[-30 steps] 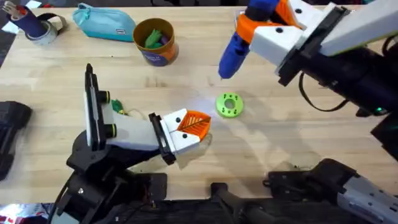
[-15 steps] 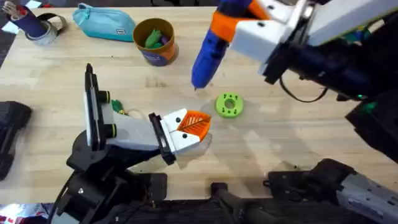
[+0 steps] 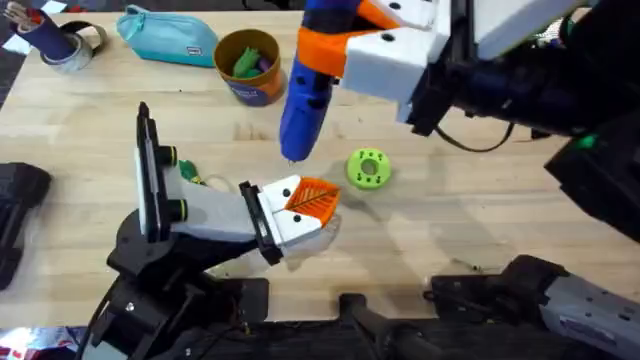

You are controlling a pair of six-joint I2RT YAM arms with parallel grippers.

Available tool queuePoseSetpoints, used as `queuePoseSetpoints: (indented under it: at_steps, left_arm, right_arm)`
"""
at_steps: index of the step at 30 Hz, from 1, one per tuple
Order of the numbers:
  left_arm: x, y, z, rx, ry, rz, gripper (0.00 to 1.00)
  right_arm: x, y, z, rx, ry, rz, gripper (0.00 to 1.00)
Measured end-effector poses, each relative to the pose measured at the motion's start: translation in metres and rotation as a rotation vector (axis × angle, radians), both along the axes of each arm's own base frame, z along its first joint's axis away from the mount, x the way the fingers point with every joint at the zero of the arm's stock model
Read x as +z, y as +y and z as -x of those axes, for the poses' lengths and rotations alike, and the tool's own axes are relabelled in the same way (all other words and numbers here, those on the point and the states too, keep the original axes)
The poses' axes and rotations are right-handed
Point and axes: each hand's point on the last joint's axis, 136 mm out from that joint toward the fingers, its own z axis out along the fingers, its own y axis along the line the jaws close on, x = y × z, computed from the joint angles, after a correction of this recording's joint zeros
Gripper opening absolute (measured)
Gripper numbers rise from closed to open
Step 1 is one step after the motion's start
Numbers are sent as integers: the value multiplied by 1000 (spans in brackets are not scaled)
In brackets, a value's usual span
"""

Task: Pick up the gripper from the table and insert it into the empty holder that is missing its gripper. Then pick up a screw, insert it into the mounting hole, and use the screwdriver to tighten it. Finally, clean up the table by picking up the vegetable and placing it into the bucket.

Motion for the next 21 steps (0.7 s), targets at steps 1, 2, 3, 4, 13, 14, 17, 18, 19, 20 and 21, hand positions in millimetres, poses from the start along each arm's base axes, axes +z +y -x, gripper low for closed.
queuePoseSetpoints:
  at_steps: [1, 2, 3, 4, 13, 14, 17, 18, 19, 20, 21]
  left_arm:
    - [0, 0, 0, 0, 0, 0, 16]
    - [0, 0, 0, 0, 0, 0, 16]
    - [0, 0, 0, 0, 0, 0, 16]
    - [0, 0, 0, 0, 0, 0, 16]
    - [0, 0, 0, 0, 0, 0, 16]
    - [0, 0, 0, 0, 0, 0, 16]
    - [0, 0, 0, 0, 0, 0, 16]
    - [0, 0, 0, 0, 0, 0, 16]
    - [0, 0, 0, 0, 0, 0, 16]
    - [0, 0, 0, 0, 0, 0, 16]
    - [0, 0, 0, 0, 0, 0, 16]
  right_arm:
    - [2, 2, 2, 18, -5, -2, 84]
    - [3, 4, 3, 35, -8, -2, 84]
    - [4, 6, 4, 52, -9, -1, 84]
    - [5, 8, 5, 68, -11, 0, 83]
    - [3, 16, 15, 164, -11, 12, 82]
    - [3, 17, 16, 170, -12, 12, 82]
    - [3, 17, 19, 184, -13, 13, 82]
    - [3, 17, 20, 189, -13, 14, 81]
    - [3, 17, 20, 194, -14, 14, 81]
    - [3, 17, 21, 197, -14, 14, 81]
    - [3, 17, 21, 199, -14, 14, 81]
